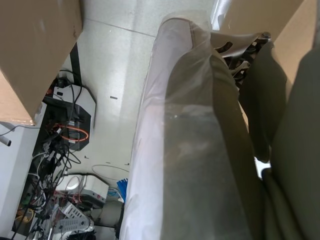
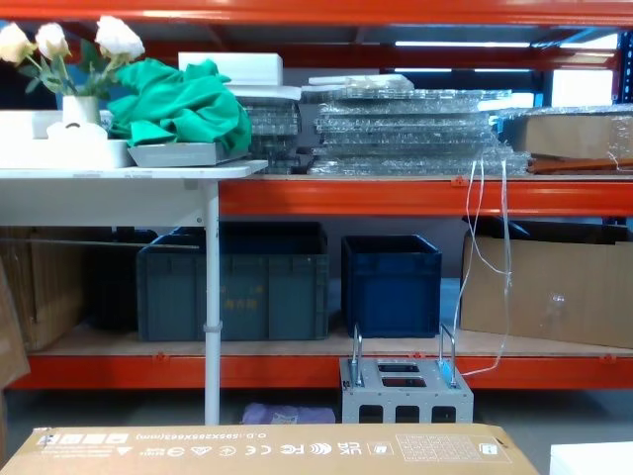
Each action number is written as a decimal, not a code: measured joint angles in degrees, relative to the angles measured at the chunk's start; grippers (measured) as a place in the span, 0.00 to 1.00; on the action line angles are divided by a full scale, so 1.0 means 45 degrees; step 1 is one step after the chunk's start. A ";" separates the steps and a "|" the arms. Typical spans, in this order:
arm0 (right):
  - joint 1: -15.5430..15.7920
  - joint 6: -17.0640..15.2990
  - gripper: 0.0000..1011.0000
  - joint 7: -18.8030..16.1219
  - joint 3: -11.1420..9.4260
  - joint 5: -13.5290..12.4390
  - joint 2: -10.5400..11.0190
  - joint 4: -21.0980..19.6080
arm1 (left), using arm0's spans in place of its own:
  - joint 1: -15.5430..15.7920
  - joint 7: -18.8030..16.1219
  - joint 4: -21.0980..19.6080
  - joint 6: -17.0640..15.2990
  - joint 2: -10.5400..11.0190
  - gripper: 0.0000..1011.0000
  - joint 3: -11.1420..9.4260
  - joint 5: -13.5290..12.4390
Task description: Use one hand to grasp the basket and place it at the designated location.
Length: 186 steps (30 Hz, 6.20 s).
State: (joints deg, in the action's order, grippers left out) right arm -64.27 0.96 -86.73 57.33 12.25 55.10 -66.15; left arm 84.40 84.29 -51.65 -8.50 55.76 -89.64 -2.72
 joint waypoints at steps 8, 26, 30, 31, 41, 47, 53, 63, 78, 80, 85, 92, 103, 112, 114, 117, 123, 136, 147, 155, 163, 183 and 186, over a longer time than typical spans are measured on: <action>0.0002 0.0062 1.00 0.0035 0.0348 0.0116 -0.0203 0.0331 | 0.0000 0.0000 0.0001 0.0000 -0.0001 0.00 0.0000 0.0001; 0.0106 0.0060 0.55 0.0440 0.0460 0.0142 -0.0059 0.0198 | 0.0000 0.0000 0.0000 0.0000 -0.0001 0.00 0.0000 0.0000; 0.0134 0.0054 0.42 0.0470 0.0462 0.0146 -0.0017 0.0115 | 0.0000 0.0000 0.0000 0.0000 0.0000 0.00 0.0000 0.0000; 0.0140 0.0045 0.40 0.0480 0.0462 0.0147 -0.0007 0.0100 | 0.0000 -0.0001 0.0000 -0.0001 0.0000 0.00 0.0000 0.0000; 0.0187 -0.0153 0.22 0.0563 0.0341 0.0157 0.0167 -0.0101 | 0.0000 0.0000 0.0000 0.0000 -0.0001 0.00 0.0000 0.0001; 0.0147 -0.0216 0.22 0.0585 0.0153 0.0161 0.0364 -0.0410 | 0.0000 0.0000 0.0000 0.0000 0.0000 0.00 0.0000 0.0001; 0.0052 -0.0248 0.22 0.0599 -0.0077 0.0137 0.0612 -0.0875 | 0.0000 0.0000 0.0000 0.0000 0.0000 0.00 0.0000 0.0001; -0.0174 -0.0152 0.22 0.0552 -0.0489 -0.0018 0.1026 -0.1786 | 0.0000 0.0000 0.0001 0.0000 0.0000 0.00 0.0000 0.0000; -0.0922 0.0790 0.22 0.0284 -0.1329 -0.0445 0.1655 -0.3829 | 0.0000 -0.0001 0.0000 0.0000 -0.0001 0.00 0.0000 0.0000; -0.1044 0.0984 0.22 0.0220 -0.1375 -0.0505 0.1641 -0.4076 | 0.0000 -0.0001 0.0000 0.0000 0.0000 0.00 0.0000 0.0000; -0.1300 0.1256 0.22 0.0132 -0.1398 -0.0557 0.1492 -0.4516 | 0.0000 -0.0001 0.0001 0.0000 0.0000 0.00 0.0000 0.0000; -0.1646 0.1718 0.22 -0.0017 -0.1209 -0.0705 0.1143 -0.5211 | 0.0000 -0.0001 0.0000 0.0000 -0.0001 0.00 0.0000 0.0000; -0.1939 0.2707 0.22 -0.0213 -0.0799 -0.1229 0.0390 -0.5874 | 0.0000 -0.0001 0.0001 0.0000 0.0000 0.00 0.0000 0.0000; -0.1963 0.4183 0.22 0.0163 -0.0440 -0.1510 -0.0189 -0.6306 | 0.0000 -0.0001 0.0000 0.0000 0.0000 0.00 0.0000 0.0000; -0.1941 0.4475 0.22 0.0262 -0.0367 -0.1537 -0.0259 -0.6408 | 0.0000 -0.0001 0.0000 0.0000 -0.0001 0.00 0.0000 0.0000; -0.1890 0.5011 0.22 0.0436 -0.0224 -0.1555 -0.0422 -0.6604 | 0.0000 -0.0001 0.0000 0.0000 -0.0001 0.00 0.0000 0.0001; -0.1729 0.6219 0.22 0.0834 0.0032 -0.1643 -0.0572 -0.7069 | 0.0000 0.0000 0.0000 0.0000 0.0000 0.00 0.0000 0.0001; -0.1354 0.8026 0.22 0.1598 0.0705 -0.1156 -0.0872 -0.7947 | 0.0000 -0.0001 0.0000 0.0000 -0.0001 0.00 0.0000 0.0000; -0.1224 0.8644 0.22 0.2113 0.1248 -0.0492 -0.1439 -0.8113 | 0.0000 -0.0001 0.0000 0.0000 0.0000 0.00 0.0000 0.0000; -0.1166 0.8537 0.22 0.2334 0.1652 -0.0062 -0.1919 -0.8083 | 0.0000 -0.0001 0.0000 0.0000 0.0000 0.00 0.0000 0.0000; -0.1024 0.8116 0.22 0.2686 0.2032 0.0485 -0.2337 -0.7967 | 0.0000 0.0000 0.0000 0.0000 0.0000 0.00 0.0000 0.0001; -0.0437 0.7646 0.22 0.3791 0.2989 0.1773 -0.2836 -0.7671 | 0.0000 -0.0001 0.0000 0.0000 -0.0001 0.00 0.0000 0.0000; -0.0379 0.7684 0.22 0.3934 0.3136 0.1970 -0.2850 -0.7776 | 0.0000 0.0000 0.0000 0.0000 -0.0001 0.00 0.0000 0.0000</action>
State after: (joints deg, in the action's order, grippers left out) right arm -65.97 35.54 -69.03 71.44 21.12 42.28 -101.14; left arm 84.40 84.29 -51.66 -8.50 55.76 -89.64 -2.72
